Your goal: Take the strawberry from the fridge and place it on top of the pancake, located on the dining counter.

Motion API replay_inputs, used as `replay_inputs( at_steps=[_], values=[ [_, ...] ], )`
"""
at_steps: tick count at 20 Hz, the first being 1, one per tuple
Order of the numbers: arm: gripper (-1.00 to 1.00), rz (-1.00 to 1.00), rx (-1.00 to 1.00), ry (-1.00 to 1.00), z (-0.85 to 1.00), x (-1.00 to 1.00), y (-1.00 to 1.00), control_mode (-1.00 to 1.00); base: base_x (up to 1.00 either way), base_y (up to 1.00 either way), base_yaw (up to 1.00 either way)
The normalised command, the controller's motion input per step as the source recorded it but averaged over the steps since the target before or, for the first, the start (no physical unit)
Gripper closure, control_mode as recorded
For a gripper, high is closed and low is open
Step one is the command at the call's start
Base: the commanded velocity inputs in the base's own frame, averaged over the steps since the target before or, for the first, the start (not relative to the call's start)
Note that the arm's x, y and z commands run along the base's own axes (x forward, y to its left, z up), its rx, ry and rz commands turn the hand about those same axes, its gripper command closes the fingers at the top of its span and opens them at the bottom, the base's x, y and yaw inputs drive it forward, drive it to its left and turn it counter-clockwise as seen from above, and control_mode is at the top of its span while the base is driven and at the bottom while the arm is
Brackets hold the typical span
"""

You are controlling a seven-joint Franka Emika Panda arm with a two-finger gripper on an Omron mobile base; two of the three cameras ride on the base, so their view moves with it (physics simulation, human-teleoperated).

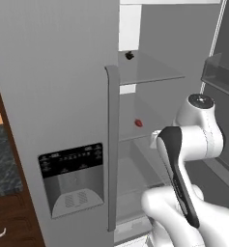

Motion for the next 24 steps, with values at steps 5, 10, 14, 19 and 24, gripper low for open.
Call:
replay_inputs(
  at_steps=[5,10,14,19,24],
  values=[
    [-1.0,0.0,0.0,0.0,0.0,0.0,0.0,1.0,0.51,-0.23,0.09],
    [-1.0,0.0,0.0,0.0,0.0,0.0,0.0,1.0,0.11,0.0,0.01],
    [-1.0,0.02,0.0,0.0,0.0,0.17,-0.01,-1.0,0.1,0.0,0.0],
    [-1.0,0.12,0.0,-0.05,-0.01,0.52,-0.09,-1.0,0.0,0.0,0.0],
    [-1.0,0.17,0.0,-0.13,-0.18,0.71,-0.1,-1.0,0.0,0.0,0.0]
  ],
)
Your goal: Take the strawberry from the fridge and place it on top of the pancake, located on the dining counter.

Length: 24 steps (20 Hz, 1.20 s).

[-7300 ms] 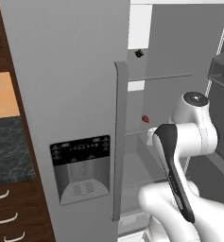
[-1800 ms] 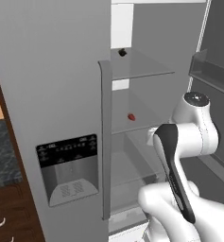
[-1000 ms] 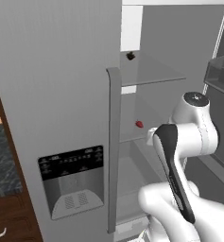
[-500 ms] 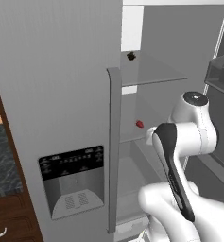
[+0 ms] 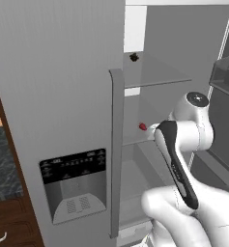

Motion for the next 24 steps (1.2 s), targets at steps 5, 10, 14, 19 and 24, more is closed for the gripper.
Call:
replay_inputs(
  at_steps=[5,10,14,19,24],
  values=[
    [-1.0,0.2,-0.03,-0.04,-0.06,0.79,-0.07,-1.0,0.0,0.0,0.0],
    [-1.0,0.09,-0.02,0.03,-0.07,0.84,-0.02,-1.0,0.0,0.0,0.0],
    [-1.0,0.0,-0.04,0.0,-0.36,0.81,0.0,-1.0,0.0,0.0,0.0],
    [-1.0,0.0,-0.02,0.0,-0.31,0.75,-0.21,-1.0,0.0,0.0,0.0],
    [-1.0,-0.01,-0.06,0.0,-0.49,0.57,-0.31,-1.0,0.0,0.0,0.0]
  ],
)
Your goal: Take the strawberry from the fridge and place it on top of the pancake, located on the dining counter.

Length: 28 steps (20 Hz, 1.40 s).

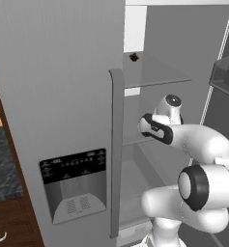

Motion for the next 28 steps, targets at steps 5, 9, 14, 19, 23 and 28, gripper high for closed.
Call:
replay_inputs(
  at_steps=[5,9,14,19,23,28],
  values=[
    [-1.0,0.0,0.0,0.0,-0.07,0.23,0.0,-1.0,0.0,0.0,0.0],
    [-1.0,-0.01,0.02,0.0,-0.01,0.27,0.01,-1.0,0.0,0.0,0.0],
    [-1.0,-0.01,0.0,0.07,0.04,0.38,0.09,-1.0,0.0,0.0,0.0],
    [-1.0,0.0,0.0,0.0,-0.02,0.44,0.15,-1.0,0.0,0.0,0.0],
    [-1.0,0.0,0.0,0.01,-0.11,0.42,0.05,-1.0,0.0,0.0,0.0],
    [-1.0,-0.03,0.0,0.06,-0.25,0.01,0.01,-1.0,0.0,0.0,0.0]
  ],
)
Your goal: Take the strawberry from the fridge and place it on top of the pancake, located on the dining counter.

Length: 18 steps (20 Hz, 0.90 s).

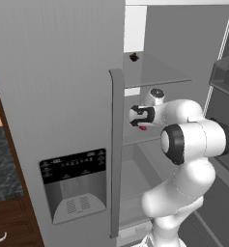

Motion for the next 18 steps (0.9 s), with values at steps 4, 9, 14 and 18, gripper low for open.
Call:
replay_inputs(
  at_steps=[4,9,14,18],
  values=[
    [-1.0,-0.08,0.0,0.0,-0.13,-0.13,0.02,-1.0,0.0,0.0,0.0],
    [-1.0,-0.07,0.0,0.02,0.0,0.0,0.08,-1.0,0.0,0.0,0.0],
    [-1.0,-0.04,0.02,0.01,0.0,-0.01,0.03,-1.0,0.0,0.0,0.0],
    [-1.0,-0.02,0.06,0.0,0.0,-0.1,0.0,-1.0,0.0,0.0,0.0]
  ],
)
